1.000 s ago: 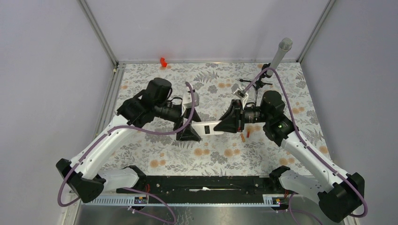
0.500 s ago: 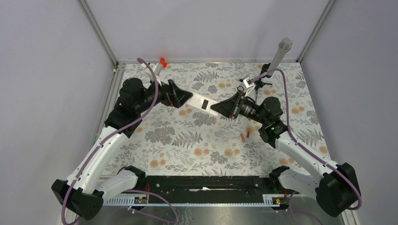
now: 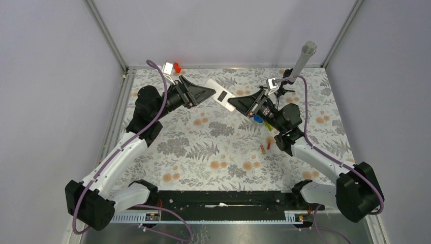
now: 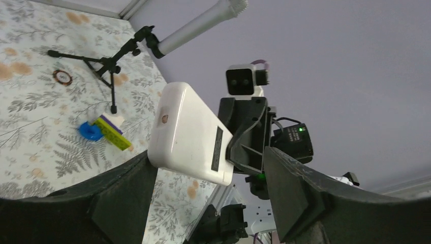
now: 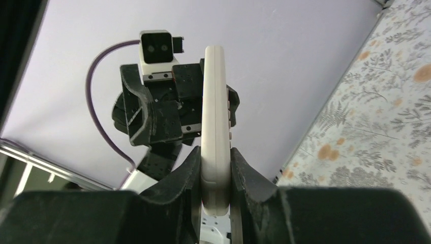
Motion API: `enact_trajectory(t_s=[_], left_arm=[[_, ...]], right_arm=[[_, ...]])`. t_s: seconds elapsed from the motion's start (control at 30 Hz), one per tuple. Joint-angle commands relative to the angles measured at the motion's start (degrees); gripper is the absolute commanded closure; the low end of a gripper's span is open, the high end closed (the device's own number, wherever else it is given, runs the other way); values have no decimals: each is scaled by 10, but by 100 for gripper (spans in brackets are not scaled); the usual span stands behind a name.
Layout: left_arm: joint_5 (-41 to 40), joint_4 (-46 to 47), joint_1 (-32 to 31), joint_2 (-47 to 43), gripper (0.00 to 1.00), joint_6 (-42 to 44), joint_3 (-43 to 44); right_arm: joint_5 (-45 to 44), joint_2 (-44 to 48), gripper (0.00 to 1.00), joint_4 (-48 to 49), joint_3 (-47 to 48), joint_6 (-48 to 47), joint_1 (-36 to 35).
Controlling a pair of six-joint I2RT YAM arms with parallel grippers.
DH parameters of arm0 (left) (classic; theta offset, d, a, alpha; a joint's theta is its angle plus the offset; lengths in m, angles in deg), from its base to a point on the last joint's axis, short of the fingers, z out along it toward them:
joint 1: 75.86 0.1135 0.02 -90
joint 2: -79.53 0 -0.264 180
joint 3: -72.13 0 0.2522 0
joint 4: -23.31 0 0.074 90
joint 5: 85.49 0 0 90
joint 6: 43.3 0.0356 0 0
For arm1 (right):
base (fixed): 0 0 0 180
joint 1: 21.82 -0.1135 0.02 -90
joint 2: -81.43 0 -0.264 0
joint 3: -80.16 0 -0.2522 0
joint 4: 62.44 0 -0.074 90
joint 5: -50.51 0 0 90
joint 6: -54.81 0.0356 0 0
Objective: Load the batteries into the remote control
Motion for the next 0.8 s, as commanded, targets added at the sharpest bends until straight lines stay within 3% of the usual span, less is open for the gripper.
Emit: enact_trajectory(t_s=[0.0,0.2,0.4,0.47,0.6,0.7,0.77], left_arm=[[59,134,-5,22,29,-83,7],[77,185,-6,41,50,-150,-2],[86,204,-6,45,86,-153,-6],[92,206,-7,46,100,-144,-4],[98,194,-6,44,100,-114,1],[105,190,-6,44,100,-107,7],[106,190,-5,44,100,-108,11]], right_arm=[[2,-8,94,67,26,66,-13],[14,-22,93,68,28,76,-16],[27,-33,93,65,31,82,-19],[27,-33,88,56,32,76,-18],[24,-26,46,23,28,47,-19],[23,-24,41,-8,30,25,-18],[18,-23,45,-25,27,21,-18]])
